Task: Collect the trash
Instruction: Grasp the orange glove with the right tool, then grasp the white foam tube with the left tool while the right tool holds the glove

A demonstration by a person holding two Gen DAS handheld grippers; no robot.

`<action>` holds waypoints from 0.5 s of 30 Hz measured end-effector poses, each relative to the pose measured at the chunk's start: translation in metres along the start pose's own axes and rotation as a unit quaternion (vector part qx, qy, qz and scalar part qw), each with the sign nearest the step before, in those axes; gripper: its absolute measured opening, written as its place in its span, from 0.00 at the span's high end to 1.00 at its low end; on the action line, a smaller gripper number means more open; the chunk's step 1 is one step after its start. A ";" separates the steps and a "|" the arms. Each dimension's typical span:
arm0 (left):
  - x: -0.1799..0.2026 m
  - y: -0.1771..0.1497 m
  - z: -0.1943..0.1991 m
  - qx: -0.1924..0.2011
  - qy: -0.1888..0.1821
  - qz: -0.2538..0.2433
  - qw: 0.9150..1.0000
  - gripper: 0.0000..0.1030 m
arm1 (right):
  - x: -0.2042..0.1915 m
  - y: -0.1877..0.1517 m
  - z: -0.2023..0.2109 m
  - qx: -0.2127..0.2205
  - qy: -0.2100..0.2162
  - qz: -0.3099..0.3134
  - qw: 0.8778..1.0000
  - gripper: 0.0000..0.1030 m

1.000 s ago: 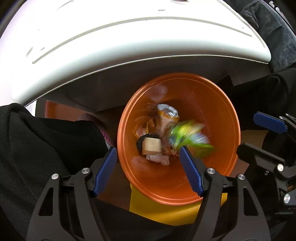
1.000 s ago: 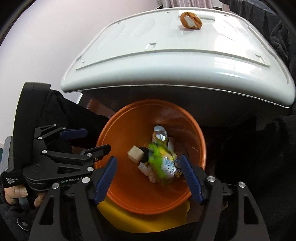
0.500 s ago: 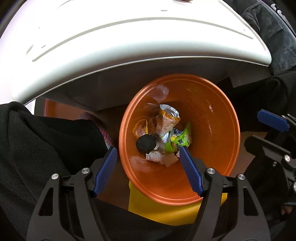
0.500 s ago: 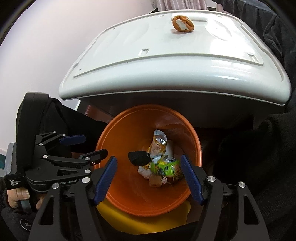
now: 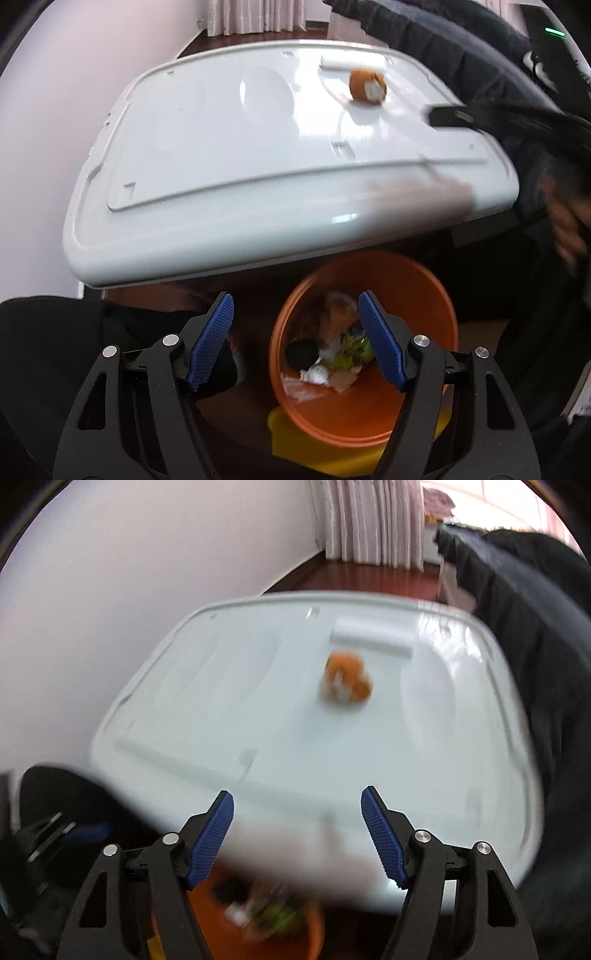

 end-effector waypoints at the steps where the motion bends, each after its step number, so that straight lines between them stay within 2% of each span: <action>1: -0.002 0.002 0.001 0.005 -0.004 0.006 1.000 0.33 | 0.004 0.011 -0.008 0.002 -0.008 0.005 1.000 0.31; 4: -0.009 0.010 0.002 0.015 -0.013 0.027 0.999 0.33 | 0.014 0.049 -0.048 -0.001 -0.043 0.019 0.999 0.31; 8: -0.013 0.012 -0.001 0.012 -0.010 0.037 0.999 0.33 | 0.022 0.072 -0.089 -0.018 -0.057 0.013 0.998 0.31; 9: -0.015 0.013 -0.002 0.010 -0.009 0.039 0.999 0.33 | 0.022 0.074 -0.096 -0.021 -0.057 0.013 0.998 0.33; 10: -0.016 0.014 -0.004 0.009 -0.009 0.040 0.999 0.33 | 0.022 0.076 -0.103 -0.023 -0.063 0.016 0.998 0.40; 11: -0.016 0.016 -0.004 0.008 -0.010 0.041 0.999 0.33 | 0.024 0.076 -0.110 -0.027 -0.074 0.019 0.997 0.61; 12: -0.017 0.019 -0.005 0.007 -0.010 0.041 0.999 0.33 | 0.026 0.074 -0.113 -0.032 -0.085 0.020 0.996 0.72; 13: -0.017 0.023 -0.005 0.008 -0.010 0.040 0.999 0.33 | 0.030 0.072 -0.116 -0.037 -0.099 0.014 0.994 0.73; 15: -0.015 0.033 -0.005 0.011 -0.010 0.036 0.999 0.33 | 0.036 0.072 -0.113 -0.042 -0.088 -0.017 0.995 0.77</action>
Point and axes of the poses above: each gripper's, at about its wrist camera, not at the fingertips, and z roughly against the way its jaws point, x to its right, y to its top, the point moved 7 cm from there along -z, roughly the way its jaws point, and after that the axes turned 3 degrees about -y, right-handed, at the moved point
